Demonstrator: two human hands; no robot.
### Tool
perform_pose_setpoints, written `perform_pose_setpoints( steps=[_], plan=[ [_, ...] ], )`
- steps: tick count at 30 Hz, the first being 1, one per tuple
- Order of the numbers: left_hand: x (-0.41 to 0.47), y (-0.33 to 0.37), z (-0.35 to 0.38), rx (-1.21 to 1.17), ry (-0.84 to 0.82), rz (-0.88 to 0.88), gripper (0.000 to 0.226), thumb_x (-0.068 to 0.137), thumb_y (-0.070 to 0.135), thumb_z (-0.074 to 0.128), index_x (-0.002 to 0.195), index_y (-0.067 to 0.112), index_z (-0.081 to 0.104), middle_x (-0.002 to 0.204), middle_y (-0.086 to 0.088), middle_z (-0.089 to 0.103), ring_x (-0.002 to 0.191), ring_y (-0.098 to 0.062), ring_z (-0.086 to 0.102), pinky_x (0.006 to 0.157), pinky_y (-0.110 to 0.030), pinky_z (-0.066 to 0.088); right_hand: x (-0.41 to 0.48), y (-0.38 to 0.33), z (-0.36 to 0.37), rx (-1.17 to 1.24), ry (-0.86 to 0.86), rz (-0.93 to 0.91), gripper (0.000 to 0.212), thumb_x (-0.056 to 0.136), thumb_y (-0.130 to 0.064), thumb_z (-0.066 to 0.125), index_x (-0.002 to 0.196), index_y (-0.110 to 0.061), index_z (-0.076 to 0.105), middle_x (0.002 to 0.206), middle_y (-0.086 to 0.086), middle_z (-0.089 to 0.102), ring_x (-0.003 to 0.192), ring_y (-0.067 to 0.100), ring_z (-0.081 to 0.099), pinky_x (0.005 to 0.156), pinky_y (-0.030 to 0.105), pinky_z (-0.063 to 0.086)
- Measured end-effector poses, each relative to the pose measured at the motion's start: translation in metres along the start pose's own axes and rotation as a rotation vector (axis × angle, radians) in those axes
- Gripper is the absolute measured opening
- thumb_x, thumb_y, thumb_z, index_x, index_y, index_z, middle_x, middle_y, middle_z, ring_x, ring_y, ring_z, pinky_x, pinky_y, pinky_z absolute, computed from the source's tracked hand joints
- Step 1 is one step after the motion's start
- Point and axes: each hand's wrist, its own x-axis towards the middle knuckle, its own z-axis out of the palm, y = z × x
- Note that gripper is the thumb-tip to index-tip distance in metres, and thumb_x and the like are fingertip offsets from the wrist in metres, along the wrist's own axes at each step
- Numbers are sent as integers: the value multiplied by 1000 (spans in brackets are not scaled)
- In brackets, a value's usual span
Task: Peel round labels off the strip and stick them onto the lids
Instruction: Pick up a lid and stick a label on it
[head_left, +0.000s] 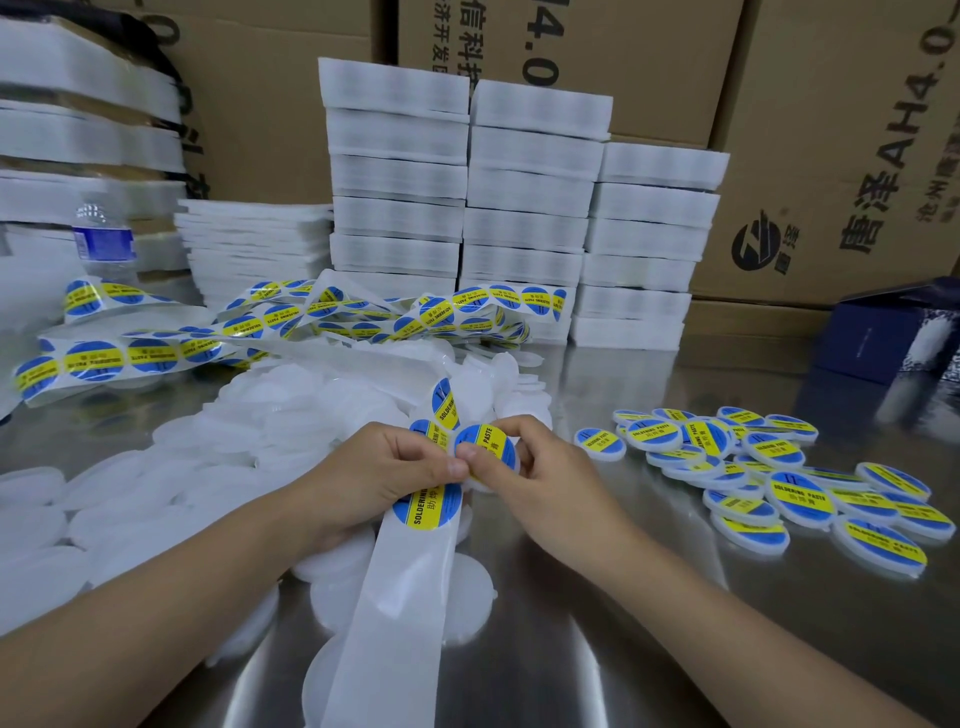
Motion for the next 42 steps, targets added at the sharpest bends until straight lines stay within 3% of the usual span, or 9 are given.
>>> perform_pose_setpoints(
  steps=[5, 11, 18, 26, 29, 31, 33, 36, 42],
  plan=[
    [0, -1, -1, 42, -42, -1, 32, 49, 46, 76, 67, 20, 79, 80, -12, 75, 70, -12, 67, 70, -23, 56, 1, 2, 3, -26, 24, 21, 35, 75, -59, 62, 90, -28, 57, 53, -27, 53, 53, -4, 48, 50, 12, 33],
    [1, -3, -2, 97, -57, 5, 33, 47, 50, 76, 65, 24, 79, 77, -2, 76, 67, -6, 67, 66, -17, 53, 4, 2, 2, -47, 88, 37, 31, 79, -52, 64, 84, -22, 58, 51, -9, 46, 52, 0, 45, 48, 17, 31],
    [2, -3, -1, 89, -49, -8, 33, 49, 48, 75, 67, 20, 79, 73, -2, 75, 64, -7, 65, 65, -17, 52, 6, 4, 0, -74, 129, 13, 31, 82, -51, 61, 79, -21, 57, 49, -9, 43, 50, 5, 41, 50, 20, 27],
    [3, -3, 1, -11, -9, -28, 41, 53, 44, 74, 77, 11, 79, 88, -14, 75, 77, -19, 70, 78, -28, 56, 3, 4, 1, -114, 112, -77, 28, 86, -50, 52, 70, -28, 50, 48, -10, 47, 52, 8, 42, 48, 22, 29],
    [3, -2, 1, -69, -7, -31, 33, 55, 40, 73, 73, 13, 79, 86, -11, 76, 75, -17, 71, 69, -23, 56, 2, 2, -1, -95, 93, -107, 27, 88, -53, 47, 76, -29, 54, 53, -17, 51, 54, 6, 44, 52, 23, 30],
    [3, -2, 0, -109, 1, -14, 31, 57, 38, 73, 73, 12, 79, 83, -10, 76, 73, -17, 72, 64, -20, 54, 0, -2, -2, -160, 47, -122, 33, 81, -68, 43, 91, -40, 56, 65, -29, 54, 60, -3, 48, 54, 14, 31],
    [3, -2, -1, -164, 18, -9, 29, 58, 36, 73, 71, 10, 78, 78, -11, 75, 68, -16, 71, 60, -21, 54, -3, -2, -2, -243, -12, -134, 57, 70, -78, 41, 116, -46, 50, 94, -35, 55, 79, -11, 51, 68, 8, 35],
    [4, -2, -2, -197, 37, -21, 29, 59, 35, 73, 71, 9, 78, 77, -12, 74, 64, -18, 70, 58, -22, 54, -5, -1, -2, -308, -54, -184, 70, 73, -68, 57, 136, -45, 35, 132, -28, 44, 115, -6, 43, 90, 16, 35],
    [5, -2, -1, -148, 52, -29, 40, 57, 47, 71, 73, 11, 78, 80, -13, 75, 67, -19, 70, 60, -25, 55, -3, -1, -6, -314, 20, -253, 66, 71, -58, 69, 130, -40, 45, 124, -24, 52, 108, -5, 47, 87, 16, 38]
  ],
)
